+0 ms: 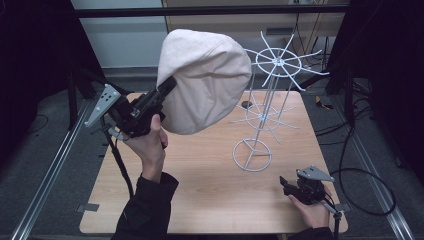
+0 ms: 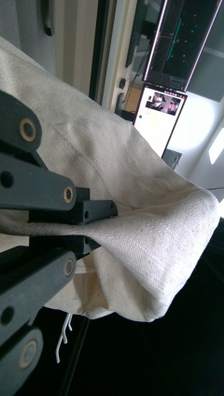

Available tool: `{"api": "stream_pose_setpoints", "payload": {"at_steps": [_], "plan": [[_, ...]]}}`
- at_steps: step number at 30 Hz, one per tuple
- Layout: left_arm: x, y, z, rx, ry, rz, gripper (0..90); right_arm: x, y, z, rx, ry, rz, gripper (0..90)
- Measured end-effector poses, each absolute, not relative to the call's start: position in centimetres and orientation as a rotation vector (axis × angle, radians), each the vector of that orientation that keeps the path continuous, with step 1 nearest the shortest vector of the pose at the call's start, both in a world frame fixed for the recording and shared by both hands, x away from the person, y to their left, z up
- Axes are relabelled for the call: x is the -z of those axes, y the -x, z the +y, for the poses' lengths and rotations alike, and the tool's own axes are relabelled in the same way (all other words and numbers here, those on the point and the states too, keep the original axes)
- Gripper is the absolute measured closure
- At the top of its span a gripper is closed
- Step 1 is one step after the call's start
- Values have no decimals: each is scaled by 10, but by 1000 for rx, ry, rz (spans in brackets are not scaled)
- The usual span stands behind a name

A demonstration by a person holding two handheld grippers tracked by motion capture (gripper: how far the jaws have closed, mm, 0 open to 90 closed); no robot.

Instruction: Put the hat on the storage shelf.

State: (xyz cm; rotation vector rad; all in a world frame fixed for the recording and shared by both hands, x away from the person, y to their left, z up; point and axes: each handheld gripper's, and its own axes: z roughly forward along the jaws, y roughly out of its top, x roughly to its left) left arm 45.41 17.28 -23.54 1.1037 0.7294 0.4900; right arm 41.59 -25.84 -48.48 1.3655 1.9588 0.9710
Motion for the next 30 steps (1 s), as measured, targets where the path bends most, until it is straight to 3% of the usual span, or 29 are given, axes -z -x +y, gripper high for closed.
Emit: {"api": "stream_pose_setpoints", "payload": {"at_steps": [30], "plan": [[278, -477, 161, -486, -1375, 754, 879, 485, -416, -256, -967, -1373, 1968, 334]]}}
